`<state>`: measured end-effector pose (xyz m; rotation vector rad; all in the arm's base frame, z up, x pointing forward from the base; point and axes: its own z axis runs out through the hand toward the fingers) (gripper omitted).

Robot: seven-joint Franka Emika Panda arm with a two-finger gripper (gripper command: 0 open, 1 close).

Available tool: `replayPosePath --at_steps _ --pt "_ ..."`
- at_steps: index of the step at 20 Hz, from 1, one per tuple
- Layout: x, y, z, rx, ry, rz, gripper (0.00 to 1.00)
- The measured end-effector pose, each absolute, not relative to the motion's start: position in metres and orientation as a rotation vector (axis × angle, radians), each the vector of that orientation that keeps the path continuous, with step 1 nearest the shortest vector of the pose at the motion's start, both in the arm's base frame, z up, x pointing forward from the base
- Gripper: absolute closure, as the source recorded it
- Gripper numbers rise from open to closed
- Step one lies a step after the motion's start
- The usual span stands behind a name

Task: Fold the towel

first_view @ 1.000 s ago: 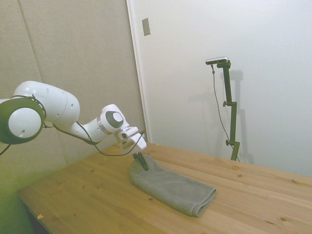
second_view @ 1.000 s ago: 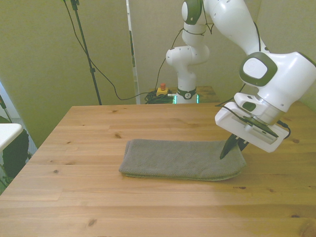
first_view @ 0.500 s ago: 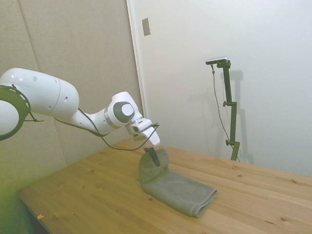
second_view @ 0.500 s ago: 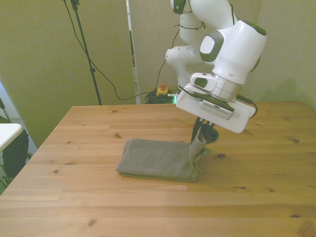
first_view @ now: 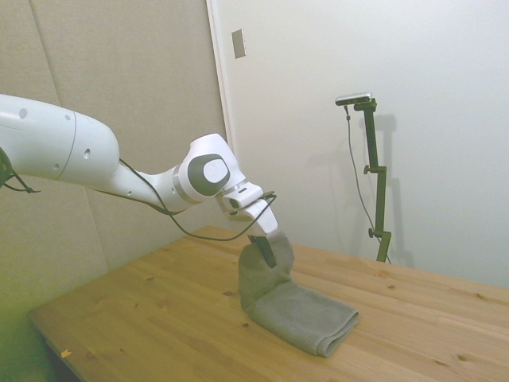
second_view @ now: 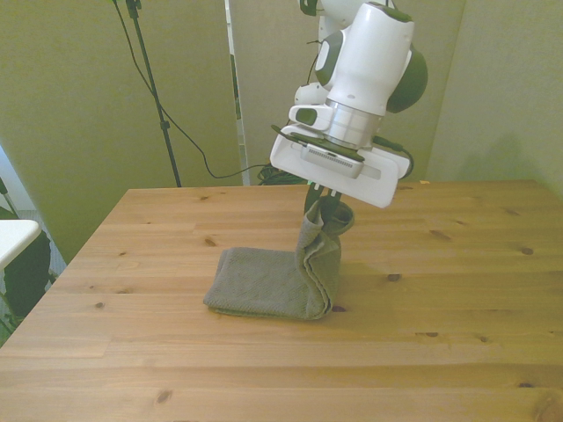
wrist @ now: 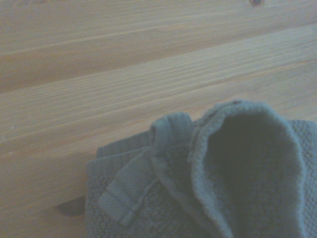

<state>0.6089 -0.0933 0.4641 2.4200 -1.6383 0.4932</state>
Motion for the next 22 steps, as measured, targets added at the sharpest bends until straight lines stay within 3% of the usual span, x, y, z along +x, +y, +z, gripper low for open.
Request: replayPosePath --at_steps 14,15,22 --pt "0.582 -0.175 0.461 2.600 -1.736 0.446 1.00" --pt "0.580 -0.182 0.459 2.617 -1.730 0.437 0.00" --pt "0.584 -0.216 0.434 2.800 -1.662 0.469 0.00"
